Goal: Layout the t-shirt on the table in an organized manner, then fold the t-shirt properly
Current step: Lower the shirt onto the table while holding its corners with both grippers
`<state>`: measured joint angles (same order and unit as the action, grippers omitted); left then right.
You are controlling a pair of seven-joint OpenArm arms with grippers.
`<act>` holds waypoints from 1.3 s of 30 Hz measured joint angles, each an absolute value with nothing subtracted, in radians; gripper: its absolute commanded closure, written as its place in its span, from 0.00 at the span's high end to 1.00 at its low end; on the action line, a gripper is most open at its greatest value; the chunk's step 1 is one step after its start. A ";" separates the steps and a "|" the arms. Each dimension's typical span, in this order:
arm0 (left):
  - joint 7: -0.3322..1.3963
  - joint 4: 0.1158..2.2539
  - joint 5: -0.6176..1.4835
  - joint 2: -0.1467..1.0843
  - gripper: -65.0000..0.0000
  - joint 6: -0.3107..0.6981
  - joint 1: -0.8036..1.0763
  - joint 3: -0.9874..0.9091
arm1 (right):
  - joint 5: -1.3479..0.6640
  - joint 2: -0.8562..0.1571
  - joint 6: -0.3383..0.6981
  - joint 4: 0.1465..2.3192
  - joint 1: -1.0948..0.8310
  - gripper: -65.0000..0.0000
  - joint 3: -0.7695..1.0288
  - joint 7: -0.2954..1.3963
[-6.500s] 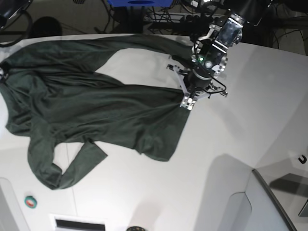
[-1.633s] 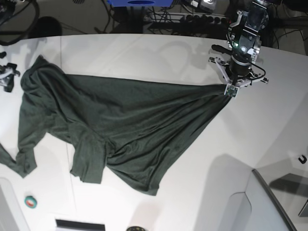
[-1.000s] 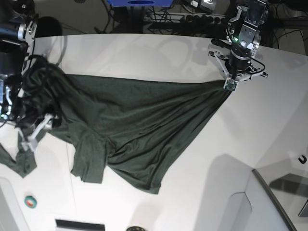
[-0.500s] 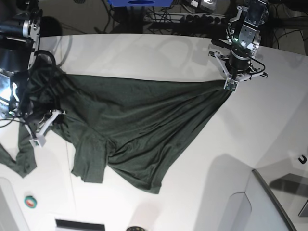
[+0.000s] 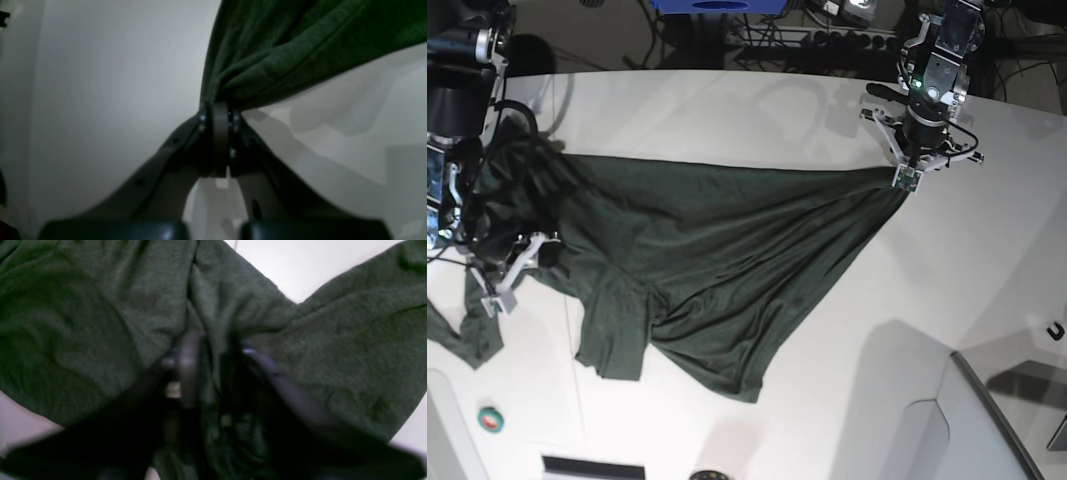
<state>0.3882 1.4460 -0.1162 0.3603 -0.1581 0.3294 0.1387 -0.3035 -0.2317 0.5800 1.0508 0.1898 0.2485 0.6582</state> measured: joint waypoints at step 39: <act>0.388 1.447 -0.116 0.360 0.00 -0.158 0.332 0.059 | -0.306 -0.229 0.463 1.255 0.259 0.00 0.249 0.879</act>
<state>0.3882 1.4467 -0.1158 0.3595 -0.1577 0.3325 0.0593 -0.3061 -0.2287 0.4633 1.2549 0.2592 0.2485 0.8795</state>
